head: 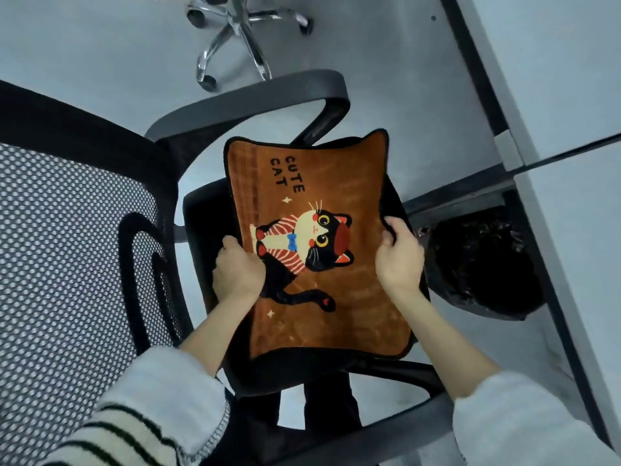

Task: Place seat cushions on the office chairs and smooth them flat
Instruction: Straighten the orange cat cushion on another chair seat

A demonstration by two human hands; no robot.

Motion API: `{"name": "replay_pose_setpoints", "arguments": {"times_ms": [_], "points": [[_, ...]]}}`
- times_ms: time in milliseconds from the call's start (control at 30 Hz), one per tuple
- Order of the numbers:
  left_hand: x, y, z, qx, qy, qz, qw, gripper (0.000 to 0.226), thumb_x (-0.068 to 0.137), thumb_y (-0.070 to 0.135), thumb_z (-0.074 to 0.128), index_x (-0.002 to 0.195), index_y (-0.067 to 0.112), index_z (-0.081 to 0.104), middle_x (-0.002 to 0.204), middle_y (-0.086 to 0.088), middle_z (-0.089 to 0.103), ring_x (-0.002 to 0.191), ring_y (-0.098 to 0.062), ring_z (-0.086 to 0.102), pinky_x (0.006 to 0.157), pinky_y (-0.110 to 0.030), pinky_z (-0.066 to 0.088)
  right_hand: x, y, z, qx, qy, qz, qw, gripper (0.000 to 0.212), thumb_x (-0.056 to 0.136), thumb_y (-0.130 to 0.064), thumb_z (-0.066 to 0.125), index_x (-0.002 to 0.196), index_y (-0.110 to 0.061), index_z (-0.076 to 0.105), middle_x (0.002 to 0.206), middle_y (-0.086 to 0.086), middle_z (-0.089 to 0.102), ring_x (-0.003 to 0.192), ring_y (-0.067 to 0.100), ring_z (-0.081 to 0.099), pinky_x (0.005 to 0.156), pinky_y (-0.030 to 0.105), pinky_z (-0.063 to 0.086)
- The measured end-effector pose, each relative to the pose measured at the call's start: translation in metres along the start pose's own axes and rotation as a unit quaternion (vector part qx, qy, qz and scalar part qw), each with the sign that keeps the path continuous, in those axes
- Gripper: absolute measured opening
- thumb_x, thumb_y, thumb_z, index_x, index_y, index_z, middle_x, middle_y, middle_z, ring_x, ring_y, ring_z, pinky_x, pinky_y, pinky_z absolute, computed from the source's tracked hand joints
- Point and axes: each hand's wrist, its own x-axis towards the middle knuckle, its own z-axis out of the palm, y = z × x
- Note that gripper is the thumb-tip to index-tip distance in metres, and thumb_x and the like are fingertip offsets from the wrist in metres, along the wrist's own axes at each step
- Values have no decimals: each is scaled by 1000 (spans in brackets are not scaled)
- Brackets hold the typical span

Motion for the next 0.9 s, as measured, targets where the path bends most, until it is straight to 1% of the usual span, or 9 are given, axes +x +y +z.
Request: {"name": "replay_pose_setpoints", "arguments": {"times_ms": [67, 167, 300, 367, 467, 567, 667, 767, 900], "points": [[-19, 5, -7, -34, -35, -18, 999, 18, 93, 17, 46, 96, 0, 51, 99, -18, 60, 94, -40, 59, 71, -36, 45, -2, -20, -14, -47, -10, -83, 995, 36, 97, -8, 42, 129, -17, 56, 112, 12, 67, 103, 30, 62, 87, 37, 48], [-52, 7, -8, -141, -141, -68, 978, 27, 89, 19, 57, 68, 3, 54, 77, -14, 64, 70, -32, 66, 65, -42, 59, -8, -50, -33, -168, -72, -211, 960, 44, 92, -2, 45, 131, -18, 56, 118, 11, 64, 110, 31, 58, 87, 39, 46], [-82, 17, 2, -246, -254, -203, 913, 15, 87, 8, 60, 79, -5, 61, 72, -20, 66, 63, -32, 69, 58, -40, 60, -10, -72, -44, -224, -135, -349, 900, 48, 86, 3, 48, 128, -19, 59, 115, 10, 66, 108, 31, 58, 85, 37, 47], [-93, 25, 3, -288, -323, -251, 866, 19, 90, 8, 58, 88, -11, 58, 71, -22, 64, 70, -34, 69, 55, -36, 59, -6, -83, -43, -211, -154, -396, 880, 43, 87, 2, 48, 123, -16, 63, 115, 11, 67, 106, 32, 60, 88, 40, 47], [-99, 32, 5, -280, -395, -253, 837, 26, 94, 17, 55, 91, -9, 56, 87, -23, 65, 86, -35, 68, 70, -36, 56, 6, -101, -29, -166, -182, -423, 872, 34, 92, -6, 48, 121, -14, 65, 118, 11, 68, 111, 28, 61, 96, 44, 45], [-81, 29, 5, -185, -353, -148, 905, 28, 94, 24, 53, 91, -2, 62, 95, -17, 69, 86, -28, 67, 82, -40, 57, 16, -104, -12, -122, -203, -363, 901, 38, 94, -13, 50, 132, -17, 55, 134, 5, 58, 130, 22, 48, 111, 38, 33], [-47, 21, 1, -44, -224, 7, 974, 28, 94, 19, 46, 103, 2, 66, 104, -16, 69, 99, -32, 64, 85, -37, 53, 11, -75, -6, -75, -207, -217, 951, 40, 96, -14, 48, 136, -14, 50, 138, 8, 53, 130, 22, 46, 108, 31, 33], [-5, 17, -3, 54, -113, 141, 982, 31, 95, 14, 43, 120, 8, 59, 119, -18, 59, 111, -36, 56, 88, -40, 49, 0, -17, 0, -76, -199, -60, 975, 38, 97, -16, 45, 135, -11, 49, 131, 14, 56, 122, 29, 51, 101, 36, 40], [56, 21, 5, 166, -79, 209, 960, 54, 95, 15, 45, 146, 9, 26, 150, -18, 26, 136, -36, 28, 109, -51, 31, -13, 49, 10, -53, -196, 199, 959, 26, 95, -16, 43, 114, -6, 59, 103, 12, 61, 101, 33, 58, 84, 35, 45]]}}
